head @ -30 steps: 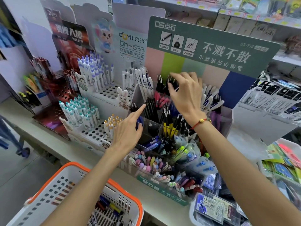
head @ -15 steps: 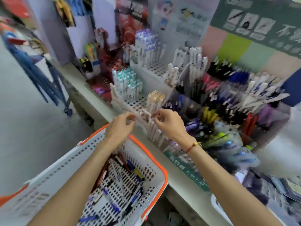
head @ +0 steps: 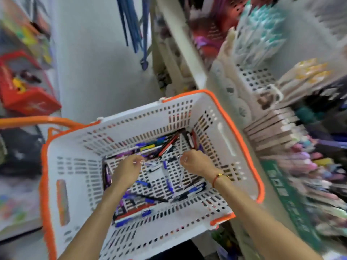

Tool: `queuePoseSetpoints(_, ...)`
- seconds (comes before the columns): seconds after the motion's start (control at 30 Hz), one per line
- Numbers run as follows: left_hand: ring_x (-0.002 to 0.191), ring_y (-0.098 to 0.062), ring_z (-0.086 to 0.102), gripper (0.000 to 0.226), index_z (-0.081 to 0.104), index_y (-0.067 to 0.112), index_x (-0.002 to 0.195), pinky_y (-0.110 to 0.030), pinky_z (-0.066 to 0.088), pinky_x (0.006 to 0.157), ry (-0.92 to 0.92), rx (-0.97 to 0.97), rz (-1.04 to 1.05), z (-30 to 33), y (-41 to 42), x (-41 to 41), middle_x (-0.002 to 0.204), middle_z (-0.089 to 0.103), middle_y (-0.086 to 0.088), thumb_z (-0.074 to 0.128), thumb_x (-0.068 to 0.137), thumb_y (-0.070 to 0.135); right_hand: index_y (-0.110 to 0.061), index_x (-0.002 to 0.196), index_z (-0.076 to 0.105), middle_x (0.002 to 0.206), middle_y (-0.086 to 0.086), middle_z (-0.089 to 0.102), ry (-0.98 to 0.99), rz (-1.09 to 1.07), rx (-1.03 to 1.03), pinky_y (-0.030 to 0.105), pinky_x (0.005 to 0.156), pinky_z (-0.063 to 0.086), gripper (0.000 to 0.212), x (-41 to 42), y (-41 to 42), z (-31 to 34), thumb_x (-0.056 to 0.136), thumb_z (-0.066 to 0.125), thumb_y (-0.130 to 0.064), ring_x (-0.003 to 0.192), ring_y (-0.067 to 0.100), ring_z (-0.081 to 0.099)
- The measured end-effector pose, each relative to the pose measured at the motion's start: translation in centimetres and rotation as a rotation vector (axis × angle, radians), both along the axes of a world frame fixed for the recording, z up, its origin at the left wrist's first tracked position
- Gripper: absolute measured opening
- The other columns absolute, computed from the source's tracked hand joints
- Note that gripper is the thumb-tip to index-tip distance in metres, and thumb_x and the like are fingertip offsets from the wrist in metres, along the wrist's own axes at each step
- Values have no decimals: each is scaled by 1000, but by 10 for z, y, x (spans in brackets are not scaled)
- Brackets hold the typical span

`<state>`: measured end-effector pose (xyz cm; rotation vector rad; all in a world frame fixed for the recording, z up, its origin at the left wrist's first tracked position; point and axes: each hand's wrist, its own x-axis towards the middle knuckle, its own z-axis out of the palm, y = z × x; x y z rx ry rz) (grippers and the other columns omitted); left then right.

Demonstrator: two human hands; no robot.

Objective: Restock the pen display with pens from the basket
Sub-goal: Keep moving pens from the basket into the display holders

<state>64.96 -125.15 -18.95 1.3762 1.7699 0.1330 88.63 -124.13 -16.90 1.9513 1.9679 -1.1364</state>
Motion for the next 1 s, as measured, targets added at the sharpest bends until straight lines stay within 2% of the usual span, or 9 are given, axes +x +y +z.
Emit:
queuePoseSetpoints(0.1,49,-16,46,33,58,23,128,-28,35,46,106,-129,1,-36,-27,-32,118,64,-5,43,101,10,-15,122,62,114,8,66,-47,181,-52,35,68,47,26,-25,-6,-30,100,48,-19,89,28,61)
queuePoseSetpoints(0.23,96,-27,60,44,51,21,136,-34,50,76,262,-288,-202,-63,-59,-58,139,48,-10,53,94,7,-15,130,54,122,9,63,-9,455,-189,36,80,50,35,-70,-18,-55,98,56,-29,105,28,61)
queuePoseSetpoints(0.4,96,-22,56,36,57,21,119,-37,49,79,230,-184,-212,-77,-84,-73,134,43,-3,60,89,1,-5,121,51,107,12,65,-230,817,-56,33,59,40,46,-109,-53,-87,94,58,-42,92,29,65)
queuePoseSetpoints(0.53,97,-23,61,32,60,24,119,-37,50,80,110,-219,-65,-74,-82,-76,135,49,-5,59,93,6,-3,123,44,115,11,63,-271,922,60,31,53,30,26,-129,-73,-100,105,38,-20,93,27,65)
queuePoseSetpoints(0.6,99,-23,62,38,58,24,126,-34,49,79,107,-256,-59,-69,-80,-77,138,51,-5,55,94,4,-3,124,43,115,10,61,-227,884,55,30,50,33,24,-131,-75,-102,105,35,-16,92,26,65)
queuePoseSetpoints(0.7,98,-19,61,46,56,28,128,-28,48,73,59,-277,-59,-68,-79,-79,134,55,-2,54,91,1,-7,119,46,106,10,64,-96,692,-86,37,66,49,31,-127,-68,-99,104,41,-33,87,29,65)
queuePoseSetpoints(0.8,94,-15,58,49,51,26,133,-32,53,75,-25,-222,103,-65,-79,-77,137,51,0,57,91,1,-7,115,49,105,14,64,-49,682,-183,35,66,44,30,-125,-58,-97,103,44,-33,87,30,62)
queuePoseSetpoints(0.9,71,-7,56,29,53,20,126,-23,42,57,44,-91,294,-57,-74,-72,104,60,6,56,97,19,-4,114,56,104,15,65,7,647,-314,34,65,42,29,-120,-47,-98,103,43,-28,81,27,59)
queuePoseSetpoints(1.0,71,-5,58,41,58,17,120,-25,48,64,88,-147,276,-46,-60,-68,85,61,12,43,99,50,-2,100,64,88,9,67,235,398,-515,22,58,44,29,-110,-29,-86,102,48,-26,65,16,57)
